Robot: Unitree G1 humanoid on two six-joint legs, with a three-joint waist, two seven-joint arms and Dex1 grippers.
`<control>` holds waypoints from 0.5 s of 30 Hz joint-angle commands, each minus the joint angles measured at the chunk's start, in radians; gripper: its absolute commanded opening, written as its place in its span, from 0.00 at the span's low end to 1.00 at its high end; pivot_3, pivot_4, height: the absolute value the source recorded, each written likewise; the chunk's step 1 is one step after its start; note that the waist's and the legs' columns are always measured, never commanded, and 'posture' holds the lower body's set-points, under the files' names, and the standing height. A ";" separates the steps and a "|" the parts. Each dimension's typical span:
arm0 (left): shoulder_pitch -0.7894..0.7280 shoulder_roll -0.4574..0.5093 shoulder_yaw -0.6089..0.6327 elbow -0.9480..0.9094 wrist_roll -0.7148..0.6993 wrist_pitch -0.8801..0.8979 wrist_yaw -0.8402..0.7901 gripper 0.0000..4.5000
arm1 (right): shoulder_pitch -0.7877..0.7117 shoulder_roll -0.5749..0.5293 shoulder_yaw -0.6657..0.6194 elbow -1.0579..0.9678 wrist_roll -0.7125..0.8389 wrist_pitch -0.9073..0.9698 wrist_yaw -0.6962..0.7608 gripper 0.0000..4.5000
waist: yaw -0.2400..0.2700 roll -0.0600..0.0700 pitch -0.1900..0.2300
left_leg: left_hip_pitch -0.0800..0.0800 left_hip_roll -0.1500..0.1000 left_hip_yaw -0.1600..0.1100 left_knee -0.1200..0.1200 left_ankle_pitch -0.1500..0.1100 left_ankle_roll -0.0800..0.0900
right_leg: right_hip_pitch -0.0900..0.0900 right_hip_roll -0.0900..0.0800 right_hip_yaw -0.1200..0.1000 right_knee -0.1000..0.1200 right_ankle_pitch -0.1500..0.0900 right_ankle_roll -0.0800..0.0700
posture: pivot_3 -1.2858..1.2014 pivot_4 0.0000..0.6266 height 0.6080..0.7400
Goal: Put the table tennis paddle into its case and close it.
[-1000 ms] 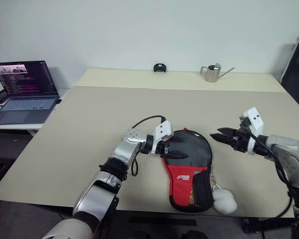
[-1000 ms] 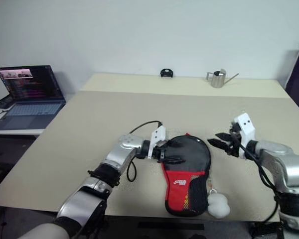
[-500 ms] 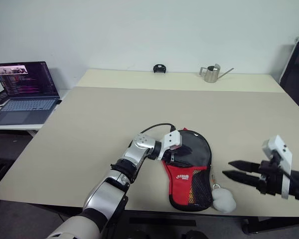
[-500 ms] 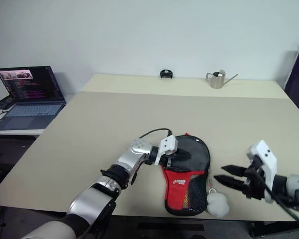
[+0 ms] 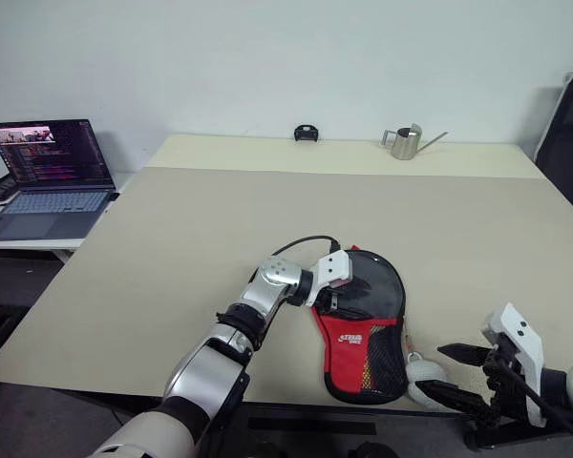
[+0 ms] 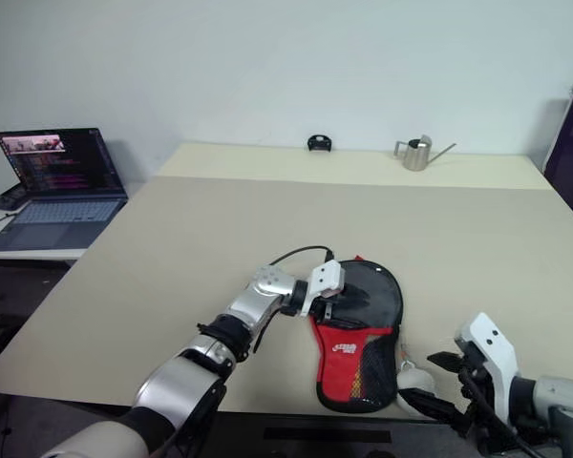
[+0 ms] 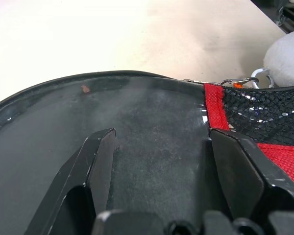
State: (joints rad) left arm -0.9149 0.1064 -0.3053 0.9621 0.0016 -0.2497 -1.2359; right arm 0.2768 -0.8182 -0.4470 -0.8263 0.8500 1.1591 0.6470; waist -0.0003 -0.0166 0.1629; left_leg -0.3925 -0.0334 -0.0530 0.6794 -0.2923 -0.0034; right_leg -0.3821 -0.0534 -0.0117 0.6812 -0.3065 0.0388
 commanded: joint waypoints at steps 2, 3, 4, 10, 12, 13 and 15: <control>-0.003 -0.002 0.012 0.005 0.007 -0.019 0.001 0.74 | 0.012 0.030 0.099 0.050 -0.099 -0.111 -0.038 1.00 | 0.000 0.000 0.000 | 0.001 0.000 0.000 0.000 0.000 0.000 | 0.001 0.000 0.000 0.000 0.000 0.000 | 0.52 0.24 1.00; -0.004 -0.002 0.012 0.007 0.008 -0.020 0.003 0.74 | 0.014 0.033 0.120 0.060 -0.115 -0.127 -0.040 1.00 | 0.000 0.000 0.000 | 0.001 0.000 0.000 0.000 0.000 0.000 | 0.001 0.000 0.000 0.000 0.000 0.000 | 0.52 0.24 1.00; -0.004 -0.002 0.012 0.007 0.008 -0.020 0.003 0.74 | 0.016 0.035 0.143 0.071 -0.135 -0.144 -0.042 1.00 | -0.001 0.000 0.000 | 0.001 0.000 0.000 0.000 0.000 0.000 | 0.001 0.000 0.000 0.000 0.000 0.000 | 0.52 0.24 1.00; -0.001 0.005 0.014 0.007 0.010 -0.023 0.006 0.74 | 0.022 0.032 0.216 0.130 -0.219 -0.216 -0.042 1.00 | -0.001 0.000 0.000 | 0.002 0.000 0.000 0.000 0.000 0.000 | 0.002 0.000 0.000 0.000 0.000 0.000 | 0.52 0.24 1.00; 0.000 0.009 0.015 0.008 0.011 -0.024 0.009 0.74 | 0.020 0.037 0.222 0.143 -0.227 -0.226 -0.043 1.00 | -0.001 0.000 0.000 | 0.003 0.000 0.000 0.000 0.000 0.000 | 0.003 0.000 0.000 0.000 0.000 0.000 | 0.52 0.24 1.00; 0.000 0.011 0.015 0.011 0.012 -0.025 0.011 0.74 | 0.017 0.036 0.225 0.146 -0.231 -0.229 -0.044 1.00 | -0.001 0.000 0.000 | 0.003 0.000 0.000 0.000 0.000 0.000 | 0.003 0.000 0.000 0.000 0.000 0.000 | 0.52 0.24 1.00; 0.000 0.013 0.014 0.020 0.017 -0.031 0.021 0.74 | 0.011 0.037 0.228 0.152 -0.232 -0.232 -0.047 1.00 | -0.001 0.000 0.000 | 0.005 0.000 0.000 0.000 0.000 0.000 | 0.004 0.000 0.000 0.000 0.000 0.000 | 0.52 0.24 1.00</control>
State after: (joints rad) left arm -0.9147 0.1152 -0.3052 0.9718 0.0072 -0.2612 -1.2257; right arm 0.2922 -0.7820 -0.2125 -0.6793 0.6371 0.9435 0.6088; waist -0.0015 -0.0170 0.1631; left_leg -0.3855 -0.0333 -0.0532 0.6792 -0.2924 -0.0035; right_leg -0.3758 -0.0533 -0.0117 0.6806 -0.3066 0.0390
